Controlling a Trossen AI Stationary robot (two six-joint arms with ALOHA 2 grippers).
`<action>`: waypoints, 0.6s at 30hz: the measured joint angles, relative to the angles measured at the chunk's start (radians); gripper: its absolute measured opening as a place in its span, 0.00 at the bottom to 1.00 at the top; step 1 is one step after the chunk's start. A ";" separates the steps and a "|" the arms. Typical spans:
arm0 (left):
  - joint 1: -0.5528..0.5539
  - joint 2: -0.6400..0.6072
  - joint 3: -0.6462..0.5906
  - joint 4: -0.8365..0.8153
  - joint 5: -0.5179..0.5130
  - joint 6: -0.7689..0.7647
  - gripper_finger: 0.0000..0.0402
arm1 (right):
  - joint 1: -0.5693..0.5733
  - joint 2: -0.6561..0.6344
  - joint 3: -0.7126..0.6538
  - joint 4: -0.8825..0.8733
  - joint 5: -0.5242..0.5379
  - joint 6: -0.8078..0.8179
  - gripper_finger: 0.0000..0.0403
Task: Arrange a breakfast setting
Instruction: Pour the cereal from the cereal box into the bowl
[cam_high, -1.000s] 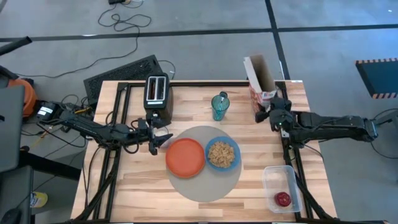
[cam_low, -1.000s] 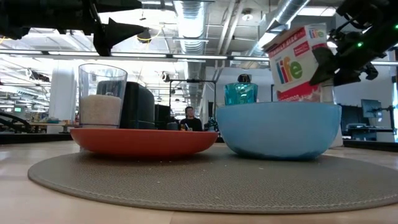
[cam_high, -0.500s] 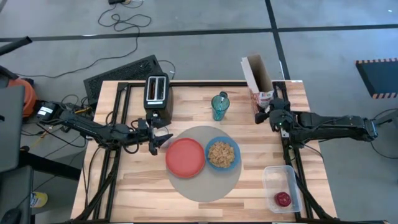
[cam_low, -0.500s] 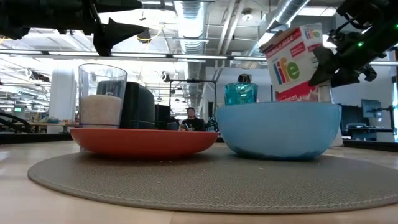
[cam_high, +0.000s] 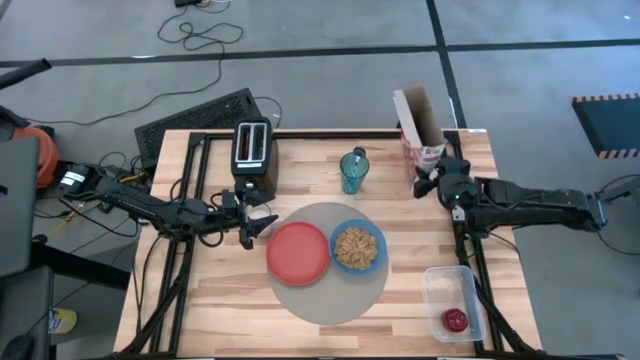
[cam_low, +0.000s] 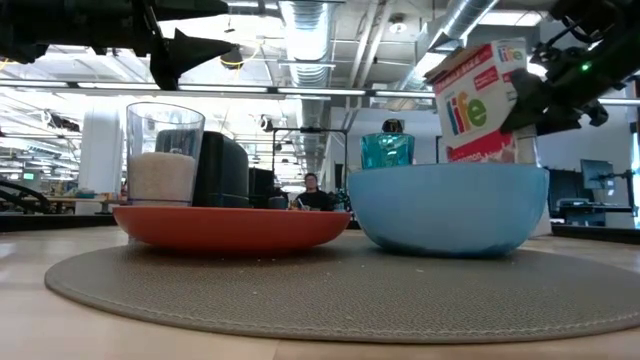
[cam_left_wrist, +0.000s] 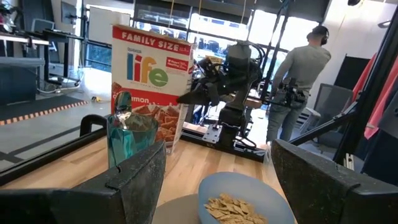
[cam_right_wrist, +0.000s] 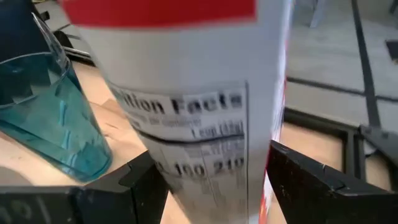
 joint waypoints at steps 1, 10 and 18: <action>0.000 0.000 0.000 0.000 0.000 0.000 0.69 | -0.003 0.000 0.000 0.012 0.000 -0.023 0.69; 0.000 0.000 0.000 0.000 0.000 0.000 0.69 | -0.032 0.024 -0.037 0.190 -0.001 -0.181 0.69; 0.000 0.000 0.000 0.000 0.000 -0.005 0.69 | -0.069 0.024 -0.045 0.203 -0.002 -0.210 0.65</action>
